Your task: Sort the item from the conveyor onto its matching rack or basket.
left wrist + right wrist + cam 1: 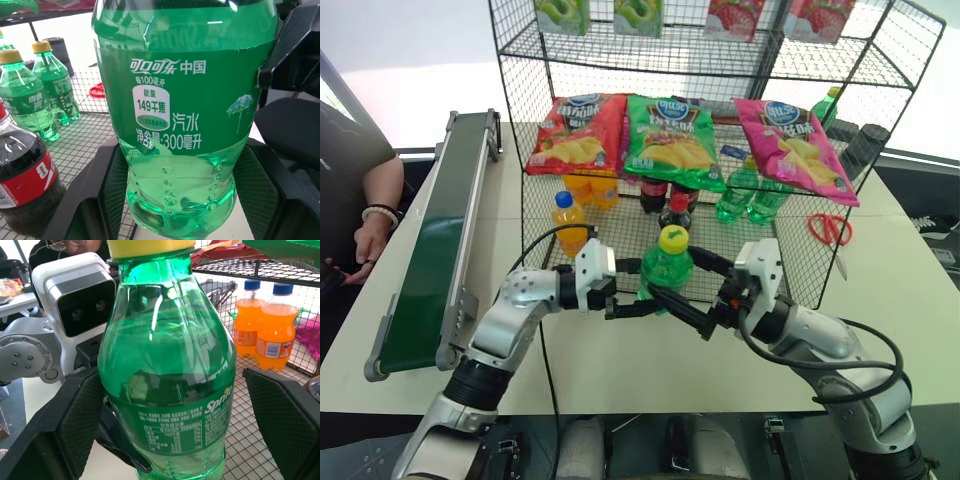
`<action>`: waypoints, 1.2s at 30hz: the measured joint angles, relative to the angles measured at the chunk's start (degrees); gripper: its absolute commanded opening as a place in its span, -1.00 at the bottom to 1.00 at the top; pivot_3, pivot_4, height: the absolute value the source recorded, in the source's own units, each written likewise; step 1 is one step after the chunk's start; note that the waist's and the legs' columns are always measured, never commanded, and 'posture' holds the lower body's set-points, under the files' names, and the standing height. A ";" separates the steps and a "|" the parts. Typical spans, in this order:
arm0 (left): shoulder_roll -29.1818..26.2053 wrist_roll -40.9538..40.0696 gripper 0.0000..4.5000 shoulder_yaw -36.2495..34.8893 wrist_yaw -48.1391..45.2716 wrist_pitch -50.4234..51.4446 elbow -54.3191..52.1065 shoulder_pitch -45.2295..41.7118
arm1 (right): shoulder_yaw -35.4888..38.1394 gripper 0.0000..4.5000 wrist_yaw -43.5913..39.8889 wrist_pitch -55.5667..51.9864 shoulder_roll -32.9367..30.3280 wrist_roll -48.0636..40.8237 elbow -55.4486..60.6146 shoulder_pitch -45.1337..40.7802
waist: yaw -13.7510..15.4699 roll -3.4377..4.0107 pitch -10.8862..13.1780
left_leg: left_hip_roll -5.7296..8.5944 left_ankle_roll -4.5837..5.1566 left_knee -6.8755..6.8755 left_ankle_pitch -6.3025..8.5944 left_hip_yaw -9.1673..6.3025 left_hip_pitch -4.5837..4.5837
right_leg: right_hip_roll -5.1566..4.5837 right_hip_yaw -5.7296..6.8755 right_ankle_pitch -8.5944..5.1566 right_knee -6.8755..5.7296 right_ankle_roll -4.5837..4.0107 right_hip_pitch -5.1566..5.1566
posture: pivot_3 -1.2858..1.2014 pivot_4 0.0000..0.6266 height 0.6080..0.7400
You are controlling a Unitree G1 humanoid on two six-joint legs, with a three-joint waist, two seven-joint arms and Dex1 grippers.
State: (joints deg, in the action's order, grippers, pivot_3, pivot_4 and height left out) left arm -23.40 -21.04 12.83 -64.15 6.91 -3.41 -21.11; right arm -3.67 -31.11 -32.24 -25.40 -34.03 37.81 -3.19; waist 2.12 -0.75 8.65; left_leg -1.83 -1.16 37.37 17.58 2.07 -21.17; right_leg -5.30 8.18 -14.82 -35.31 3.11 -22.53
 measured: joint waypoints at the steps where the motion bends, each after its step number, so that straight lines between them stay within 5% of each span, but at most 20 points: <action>1: 0.02 0.24 0.13 0.00 -0.01 0.00 0.01 -0.03 | -0.20 0.64 -0.15 -0.01 -0.02 -0.08 0.02 0.08 | -0.01 0.00 0.00 | 0.00 0.00 0.00 0.00 0.00 0.00 | 0.00 0.00 0.00 0.00 0.00 0.00 | 0.03 -0.52 1.00; 3: 0.05 0.54 0.13 0.00 -0.11 0.01 0.06 -0.10 | -0.35 0.32 -0.20 0.00 -0.08 -0.06 0.10 0.27 | -0.01 0.00 0.00 | 0.00 0.00 0.00 0.00 -0.01 0.00 | 0.00 0.00 0.00 0.00 0.00 0.00 | 0.03 -0.52 1.00; 5: 0.12 0.65 0.13 0.00 -0.22 0.04 0.07 -0.10 | -0.34 0.32 -0.19 0.07 -0.09 -0.05 0.13 0.43 | 0.00 0.00 0.00 | 0.00 0.00 0.01 0.00 -0.01 0.00 | 0.00 0.00 0.00 0.00 0.00 0.01 | 0.03 -0.52 1.00; 9: 0.47 0.42 0.96 0.00 -0.74 1.15 0.06 -0.49 | -0.38 0.32 -0.07 0.03 -0.37 0.22 0.10 0.88 | 0.01 0.00 0.00 | 0.00 0.00 0.02 0.00 -0.01 0.00 | 0.00 0.00 0.00 -0.01 0.00 0.01 | 0.03 -0.52 1.00; 17: -0.76 2.89 0.98 -0.27 2.02 1.56 0.60 0.06 | 0.98 0.32 2.85 2.79 0.87 4.27 -2.35 1.71 | -0.13 0.04 -0.03 | -0.01 0.00 0.03 0.00 -0.01 0.04 | 0.03 -0.01 0.00 -0.03 0.00 0.03 | 0.03 -0.52 1.00; 23: -3.47 3.03 0.98 -3.86 5.61 3.39 2.61 4.92 | 7.55 0.32 8.66 10.56 2.02 13.15 -12.96 3.71 | 0.08 0.08 -0.03 | 0.00 0.00 0.07 0.00 0.01 0.00 | -0.02 -0.02 0.01 -0.04 0.02 0.02 | 0.03 -0.52 1.00; 36: 0.69 3.02 0.98 -5.01 11.92 2.54 -0.88 5.24 | 13.38 0.32 16.57 25.50 9.92 19.48 -41.06 -5.93 | -1.38 0.35 -0.08 | -0.02 -0.02 0.05 -0.02 0.12 0.11 | -0.01 -0.13 0.02 -0.16 0.01 0.02 | 0.03 -0.52 1.00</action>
State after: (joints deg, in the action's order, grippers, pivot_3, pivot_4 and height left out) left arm -22.71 -18.02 7.82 -52.24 9.45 -4.28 -15.88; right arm 9.71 -14.54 -6.74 -15.48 -14.55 -3.25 -9.12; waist 0.73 -0.40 8.57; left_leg -1.85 -1.18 37.42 17.55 2.19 -21.06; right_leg -5.32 8.05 -14.80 -35.47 3.12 -22.51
